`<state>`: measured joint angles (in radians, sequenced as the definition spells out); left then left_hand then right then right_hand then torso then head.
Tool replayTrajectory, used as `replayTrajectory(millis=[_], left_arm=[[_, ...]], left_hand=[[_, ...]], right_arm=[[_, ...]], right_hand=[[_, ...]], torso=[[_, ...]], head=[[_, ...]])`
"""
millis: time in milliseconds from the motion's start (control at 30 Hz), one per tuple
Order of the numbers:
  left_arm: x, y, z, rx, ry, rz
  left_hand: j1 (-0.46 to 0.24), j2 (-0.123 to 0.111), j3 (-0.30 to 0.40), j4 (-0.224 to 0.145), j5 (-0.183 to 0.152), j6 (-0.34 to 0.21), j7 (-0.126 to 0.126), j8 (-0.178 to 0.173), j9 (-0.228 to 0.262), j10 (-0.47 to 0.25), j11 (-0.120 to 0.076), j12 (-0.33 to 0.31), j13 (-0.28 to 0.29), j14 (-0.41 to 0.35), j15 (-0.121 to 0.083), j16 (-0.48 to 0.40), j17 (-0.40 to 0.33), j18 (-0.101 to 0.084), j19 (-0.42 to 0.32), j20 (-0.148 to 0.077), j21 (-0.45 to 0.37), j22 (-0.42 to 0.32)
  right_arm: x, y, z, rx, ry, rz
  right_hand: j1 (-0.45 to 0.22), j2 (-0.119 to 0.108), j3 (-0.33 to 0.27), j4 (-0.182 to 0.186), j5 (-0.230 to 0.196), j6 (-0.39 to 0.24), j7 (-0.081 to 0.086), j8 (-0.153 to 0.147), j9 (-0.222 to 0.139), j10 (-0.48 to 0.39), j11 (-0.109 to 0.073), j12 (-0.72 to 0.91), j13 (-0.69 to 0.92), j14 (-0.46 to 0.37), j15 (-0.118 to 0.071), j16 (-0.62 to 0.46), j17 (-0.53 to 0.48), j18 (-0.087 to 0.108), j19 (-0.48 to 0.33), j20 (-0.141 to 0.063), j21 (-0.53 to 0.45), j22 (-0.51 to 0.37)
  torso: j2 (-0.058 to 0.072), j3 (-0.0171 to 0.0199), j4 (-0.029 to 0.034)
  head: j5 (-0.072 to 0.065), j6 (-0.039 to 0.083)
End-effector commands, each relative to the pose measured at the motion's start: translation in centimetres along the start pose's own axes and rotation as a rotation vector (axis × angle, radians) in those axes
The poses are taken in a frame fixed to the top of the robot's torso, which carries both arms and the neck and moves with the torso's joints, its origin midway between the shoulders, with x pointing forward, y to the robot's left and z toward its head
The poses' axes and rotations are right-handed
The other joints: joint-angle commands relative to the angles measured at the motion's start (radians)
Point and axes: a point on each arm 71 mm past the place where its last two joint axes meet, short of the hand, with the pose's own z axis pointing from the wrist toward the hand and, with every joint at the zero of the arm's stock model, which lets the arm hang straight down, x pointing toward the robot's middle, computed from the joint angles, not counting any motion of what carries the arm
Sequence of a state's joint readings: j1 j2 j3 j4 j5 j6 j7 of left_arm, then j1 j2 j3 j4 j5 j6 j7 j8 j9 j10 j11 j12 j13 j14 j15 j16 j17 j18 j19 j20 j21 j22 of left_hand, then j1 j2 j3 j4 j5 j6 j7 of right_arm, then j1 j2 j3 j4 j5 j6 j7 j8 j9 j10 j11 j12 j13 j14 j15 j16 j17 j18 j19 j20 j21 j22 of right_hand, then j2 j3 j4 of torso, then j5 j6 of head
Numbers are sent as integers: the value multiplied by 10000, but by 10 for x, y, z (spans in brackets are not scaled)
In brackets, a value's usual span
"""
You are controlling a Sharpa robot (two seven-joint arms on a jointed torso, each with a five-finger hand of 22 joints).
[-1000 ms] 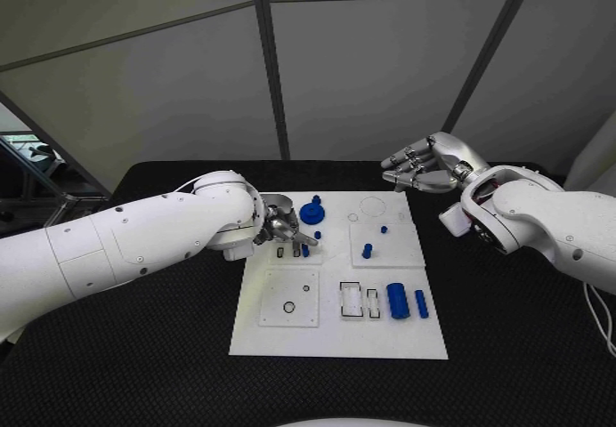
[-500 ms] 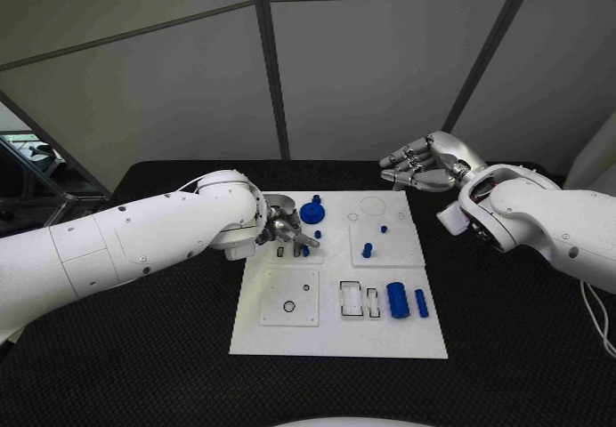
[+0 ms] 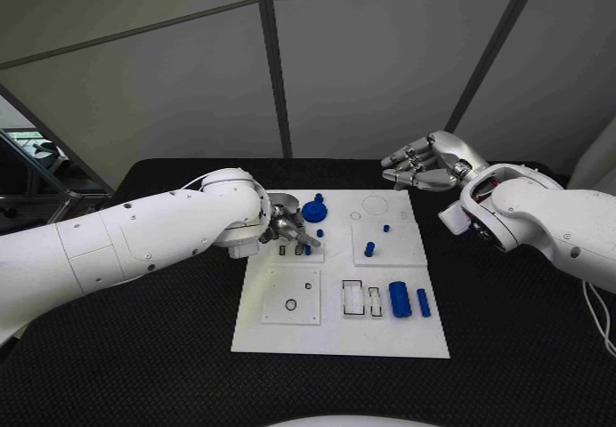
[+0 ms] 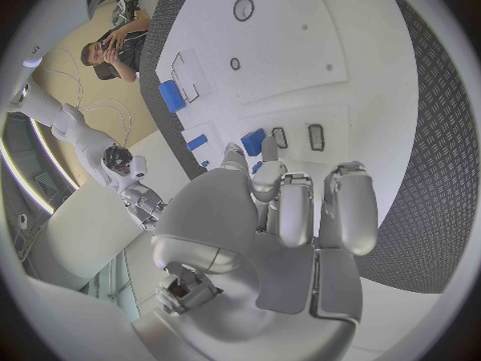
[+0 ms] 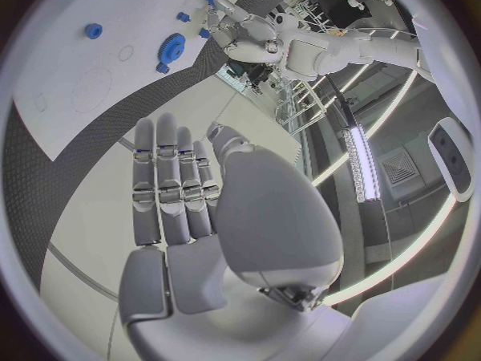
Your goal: Assemble the parts on the task board
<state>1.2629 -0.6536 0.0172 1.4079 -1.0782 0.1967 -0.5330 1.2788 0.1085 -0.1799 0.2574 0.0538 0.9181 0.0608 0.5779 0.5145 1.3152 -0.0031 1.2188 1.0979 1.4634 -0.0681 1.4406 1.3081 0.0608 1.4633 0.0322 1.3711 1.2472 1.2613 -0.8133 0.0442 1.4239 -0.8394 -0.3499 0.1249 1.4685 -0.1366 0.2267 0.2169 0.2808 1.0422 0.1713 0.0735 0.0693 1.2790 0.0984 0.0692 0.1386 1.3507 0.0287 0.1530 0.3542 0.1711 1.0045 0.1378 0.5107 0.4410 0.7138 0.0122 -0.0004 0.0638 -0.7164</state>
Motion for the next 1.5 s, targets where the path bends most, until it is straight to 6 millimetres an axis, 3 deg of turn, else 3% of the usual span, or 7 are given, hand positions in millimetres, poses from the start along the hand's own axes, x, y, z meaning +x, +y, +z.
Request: replayTrajectory(millis=[33, 567, 733, 833, 933, 1067, 1500], left_arm=[[0, -1, 0, -60, 44, 123], [0, -2, 1, -51, 117, 54], [1, -1, 0, 14, 237, -253], [1, 0, -1, 63, 282, -591], [0, 2, -2, 102, 247, -941], [-1, 5, -4, 133, 141, -1336], [-4, 16, -20, 228, -791, -2239]], left_hand=[[209, 23, 179, -71, 40, -117, 2, 78, 70, -5, -89, 10, 14, 635, -67, -29, 1103, -8, 116, -12, 41, 22], [1171, 38, 1533, -572, 76, -319, -89, 30, 316, -65, -177, -77, 11, 639, -149, -44, 1125, -11, 110, -85, 55, 101], [1579, -171, 2596, -761, 967, -416, -111, -95, 334, -156, -211, -211, -59, 637, -180, -55, 1129, -9, 101, -122, 46, 116], [1668, -503, 3551, -838, 1153, -459, -88, -131, 381, -173, -195, -287, -97, 638, -173, -58, 1138, -10, 95, -126, 40, 128], [967, -1587, 6296, -790, 1319, -452, 112, 13, 670, -92, -132, -360, -121, 642, -62, -66, 1156, 7, 77, -115, 14, 146], [163, -2206, 7992, -1277, 1244, -535, 22, 256, 1029, 35, -151, -284, -47, 649, -67, -74, 1168, 4, 81, -79, 2, 177], [-381, -2378, 8859, -1877, 1272, -615, -19, 446, 1330, 46, -151, -347, -129, 655, -123, -77, 1182, 8, 72, -67, -45, 158]], right_arm=[[1, 1, 1, -54, 129, -125], [1, 1, 1, -6, 198, -141], [1, 0, 2, 11, 213, -144], [1, 0, 2, 17, 246, -141], [2, 0, 2, 40, 287, -139], [1, -1, 2, 75, 290, -144], [-1, -3, 2, 130, 230, -163]], right_hand=[[-35, -38, 53, -18, 46, -2, 36, -66, -8, -36, -4, -59, -9, -17, 84, -20, -9, 95, -16, 73, -33, -17], [-32, -41, 60, -33, 66, -7, 41, -62, -7, -47, 3, -56, -31, -34, 95, -68, -22, 94, -26, 83, -66, -36], [-34, -42, 63, -36, 82, -12, 45, -62, -7, -52, 6, -55, -41, -39, 99, -88, -27, 94, -29, 87, -80, -44], [-67, -57, 50, -28, 95, -37, 58, -69, -10, -67, 20, -56, -60, -44, 111, -122, -35, 92, -34, 97, -106, -59], [-99, -61, 41, -16, 93, -62, 69, -75, -13, -80, 31, -55, -76, -46, 122, -150, -42, 91, -38, 107, -131, -74], [-118, -63, 35, -10, 87, -82, 76, -78, -14, -96, 40, -56, -90, -51, 131, -177, -49, 90, -42, 115, -152, -87], [-297, -40, -22, 75, 77, -199, 119, -77, -16, -172, 88, -44, -163, -42, 177, -308, -74, 93, -44, 166, -285, -171]], torso=[[-5, 4, -5], [-5, 7, -3], [-1, 2, 6], [2, 0, 6], [-6, 3, 17], [-13, 1, 20], [-32, 53, 50]], head=[[-14, -18], [-55, -28], [-60, -20], [-53, -1], [-31, 53], [-20, 46], [40, -21]])
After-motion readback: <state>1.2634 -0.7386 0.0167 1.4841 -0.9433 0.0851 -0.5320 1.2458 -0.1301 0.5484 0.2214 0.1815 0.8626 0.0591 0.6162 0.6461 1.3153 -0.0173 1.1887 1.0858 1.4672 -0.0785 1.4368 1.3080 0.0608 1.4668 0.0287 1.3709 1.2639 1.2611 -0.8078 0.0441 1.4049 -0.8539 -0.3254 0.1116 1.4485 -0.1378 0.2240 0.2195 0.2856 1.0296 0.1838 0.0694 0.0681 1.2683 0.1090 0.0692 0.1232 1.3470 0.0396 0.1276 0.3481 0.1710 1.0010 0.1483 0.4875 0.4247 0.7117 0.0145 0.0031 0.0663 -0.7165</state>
